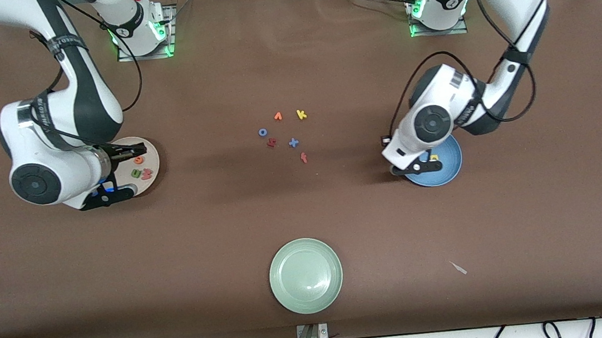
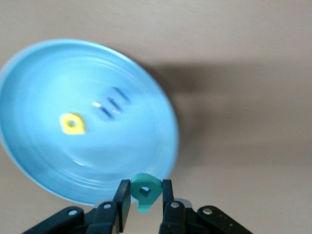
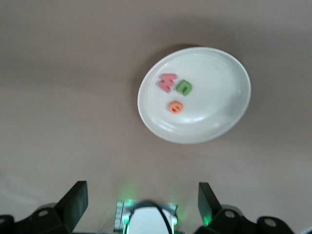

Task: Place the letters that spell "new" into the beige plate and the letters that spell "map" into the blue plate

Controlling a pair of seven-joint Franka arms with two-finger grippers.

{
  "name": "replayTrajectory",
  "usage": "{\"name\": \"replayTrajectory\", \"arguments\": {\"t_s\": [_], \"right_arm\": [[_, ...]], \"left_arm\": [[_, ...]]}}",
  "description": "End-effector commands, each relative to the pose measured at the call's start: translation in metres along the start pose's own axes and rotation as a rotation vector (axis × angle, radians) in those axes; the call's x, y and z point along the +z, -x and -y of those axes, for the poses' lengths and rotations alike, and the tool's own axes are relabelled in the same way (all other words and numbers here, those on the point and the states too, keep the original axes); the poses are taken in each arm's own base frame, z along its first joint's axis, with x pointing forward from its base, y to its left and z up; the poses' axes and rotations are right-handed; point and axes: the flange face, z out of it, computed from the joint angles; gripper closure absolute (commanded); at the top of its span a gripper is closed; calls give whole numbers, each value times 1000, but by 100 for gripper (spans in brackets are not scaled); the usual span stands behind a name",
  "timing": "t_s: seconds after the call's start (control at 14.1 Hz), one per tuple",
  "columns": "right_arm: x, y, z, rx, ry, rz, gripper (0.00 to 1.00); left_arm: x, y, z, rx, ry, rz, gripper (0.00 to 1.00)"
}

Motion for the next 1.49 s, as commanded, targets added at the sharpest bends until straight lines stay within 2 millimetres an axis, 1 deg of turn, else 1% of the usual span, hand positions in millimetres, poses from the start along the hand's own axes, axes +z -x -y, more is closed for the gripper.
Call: {"name": "replayTrajectory", "arguments": {"t_s": [0.0, 0.07, 0.14, 0.21, 0.28, 0.36, 0.43, 0.5, 0.64, 0.71, 0.78, 0.85, 0.92, 1.0, 1.07, 1.14, 1.21, 1.28, 1.42], "right_arm": [[-50, 28, 3, -8, -7, -24, 0], [-64, 42, -1, -6, -14, -62, 0], [-73, 57, -2, -18, -11, -111, 0], [-84, 80, 2, -21, -7, -197, 0], [-91, 102, 8, -31, 10, -259, 0], [-96, 113, 4, -27, 18, -295, 0], [-105, 125, 0, -19, 14, -314, 0], [-116, 140, -4, -10, 12, -344, 0], [-127, 161, -6, -5, 8, -363, 0], [-129, 165, -8, -10, 17, -366, 0], [-133, 171, -11, 7, 19, -376, 0], [-135, 176, -20, 32, 7, -382, 0], [-136, 177, -29, 50, -5, -384, 0], [-137, 180, -40, 70, -21, -389, 0], [-139, 182, -45, 77, -30, -395, 0], [-140, 185, -45, 78, -32, -401, 0], [-141, 185, -47, 82, -35, -406, 0], [-141, 184, -49, 84, -35, -410, 0], [-143, 185, -55, 84, -31, -423, 0]], "left_arm": [[8, -2, 27, 84, -16, 22, 82], [20, -4, 28, 87, -9, 46, 81], [32, -6, 32, 83, -2, 66, 80], [35, -5, 32, 83, -2, 72, 75], [39, -5, 30, 86, 2, 80, 75], [42, -5, 29, 87, 4, 87, 73], [44, -5, 30, 91, 3, 92, 73], [50, -4, 31, 107, 6, 103, 73], [56, -4, 36, 107, 11, 115, 71], [56, -4, 33, 109, 12, 115, 53], [55, -4, 32, 110, 11, 114, 27], [53, -5, 34, 104, 17, 111, 9], [49, -5, 33, 107, 16, 109, 0], [42, -5, 30, 109, 10, 103, 0], [28, -5, 27, 111, -2, 101, 0], [10, -5, 31, 110, -19, 98, 0], [-21, -13, 38, 101, -16, 51, 0], [-54, -23, 39, 121, 6, 0, 0], [-110, -35, 52, 136, 14, -50, 0]]}}
